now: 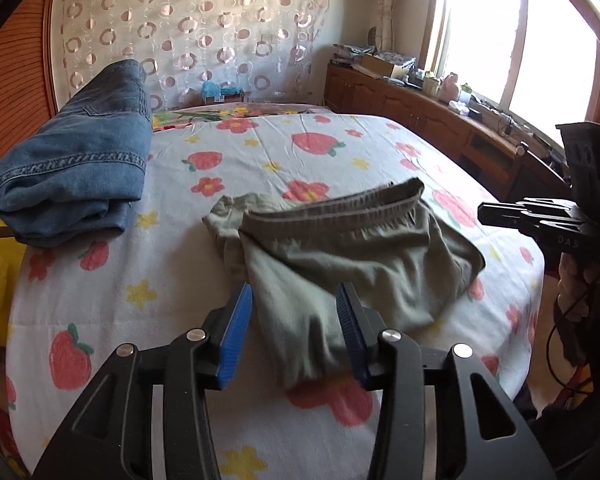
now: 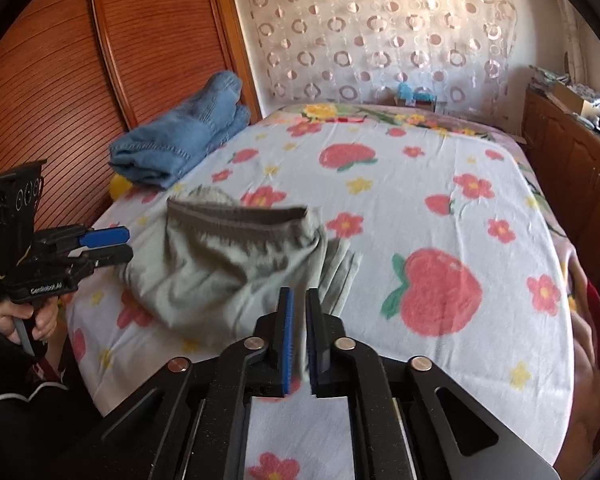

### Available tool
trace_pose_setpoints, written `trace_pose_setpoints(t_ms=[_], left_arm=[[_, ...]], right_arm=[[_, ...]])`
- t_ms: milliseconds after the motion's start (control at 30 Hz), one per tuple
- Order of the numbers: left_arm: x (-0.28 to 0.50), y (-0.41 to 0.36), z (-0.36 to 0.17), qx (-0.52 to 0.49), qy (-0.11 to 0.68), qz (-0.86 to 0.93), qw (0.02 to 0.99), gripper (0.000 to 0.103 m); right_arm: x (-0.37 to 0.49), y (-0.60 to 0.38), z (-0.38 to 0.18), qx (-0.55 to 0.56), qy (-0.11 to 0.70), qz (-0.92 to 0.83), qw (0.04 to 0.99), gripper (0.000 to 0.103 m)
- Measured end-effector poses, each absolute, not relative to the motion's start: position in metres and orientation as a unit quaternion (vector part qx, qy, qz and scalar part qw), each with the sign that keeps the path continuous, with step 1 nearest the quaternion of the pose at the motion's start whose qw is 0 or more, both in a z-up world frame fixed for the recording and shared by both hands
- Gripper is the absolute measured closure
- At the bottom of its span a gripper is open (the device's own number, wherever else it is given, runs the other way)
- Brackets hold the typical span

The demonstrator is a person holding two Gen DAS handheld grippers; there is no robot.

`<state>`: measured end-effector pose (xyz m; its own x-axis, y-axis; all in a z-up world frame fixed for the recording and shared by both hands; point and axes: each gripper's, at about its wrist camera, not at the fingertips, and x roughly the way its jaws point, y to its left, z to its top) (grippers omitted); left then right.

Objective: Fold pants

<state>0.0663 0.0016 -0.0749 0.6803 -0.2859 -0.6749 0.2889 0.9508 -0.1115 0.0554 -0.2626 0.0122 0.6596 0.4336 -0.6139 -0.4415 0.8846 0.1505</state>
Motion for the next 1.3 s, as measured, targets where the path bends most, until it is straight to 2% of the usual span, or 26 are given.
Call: trace_pose_setpoints(t_ms=[33,100,167,233,267,400,667,733,800,867,1067,1167,1233,1300], left_arm=[[0.071,0.001,-0.075,0.003,0.371,-0.157,0.915,0.056],[0.079,-0.001,-0.077,0.01,0.377,-0.155,0.913,0.05],[0.088,-0.004,-0.079,0.015,0.377,-0.158,0.913,0.044],[0.095,-0.005,-0.08,0.011,0.379,-0.164,0.911,0.032],[0.099,-0.005,-0.081,0.009,0.383,-0.163,0.909,0.03],[0.109,-0.005,-0.084,0.012,0.387,-0.154,0.909,0.029],[0.124,0.002,-0.088,0.008,0.397,-0.136,0.908,0.029],[0.127,0.003,-0.089,0.007,0.399,-0.131,0.908,0.029],[0.129,0.004,-0.089,0.007,0.398,-0.127,0.909,0.029],[0.132,0.006,-0.089,0.008,0.397,-0.123,0.909,0.029],[0.13,0.009,-0.084,0.001,0.384,-0.122,0.915,0.029],[0.131,0.01,-0.084,0.0,0.382,-0.129,0.915,0.044],[0.133,0.01,-0.085,-0.002,0.385,-0.138,0.913,0.058],[0.135,0.007,-0.086,-0.003,0.387,-0.147,0.91,0.066]], right_arm=[[0.058,-0.262,0.014,-0.007,0.332,0.24,0.912,0.094],[0.064,-0.26,0.016,-0.013,0.325,0.243,0.914,0.08],[0.073,-0.256,0.015,-0.018,0.323,0.246,0.914,0.074],[0.085,-0.25,0.012,-0.028,0.325,0.249,0.912,0.072],[0.091,-0.246,0.01,-0.033,0.328,0.249,0.911,0.072],[0.112,-0.233,0.005,-0.05,0.337,0.254,0.905,0.066],[0.136,-0.22,0.003,-0.059,0.353,0.275,0.892,0.066],[0.141,-0.218,0.004,-0.059,0.354,0.281,0.89,0.067],[0.146,-0.216,0.006,-0.059,0.352,0.285,0.89,0.091],[0.15,-0.216,0.007,-0.059,0.343,0.281,0.894,0.097],[0.159,-0.22,0.004,-0.036,0.331,0.237,0.913,0.097],[0.163,-0.217,-0.004,-0.039,0.346,0.233,0.908,0.097],[0.165,-0.215,-0.008,-0.038,0.356,0.232,0.905,0.097],[0.167,-0.216,-0.01,-0.029,0.361,0.233,0.903,0.097]])
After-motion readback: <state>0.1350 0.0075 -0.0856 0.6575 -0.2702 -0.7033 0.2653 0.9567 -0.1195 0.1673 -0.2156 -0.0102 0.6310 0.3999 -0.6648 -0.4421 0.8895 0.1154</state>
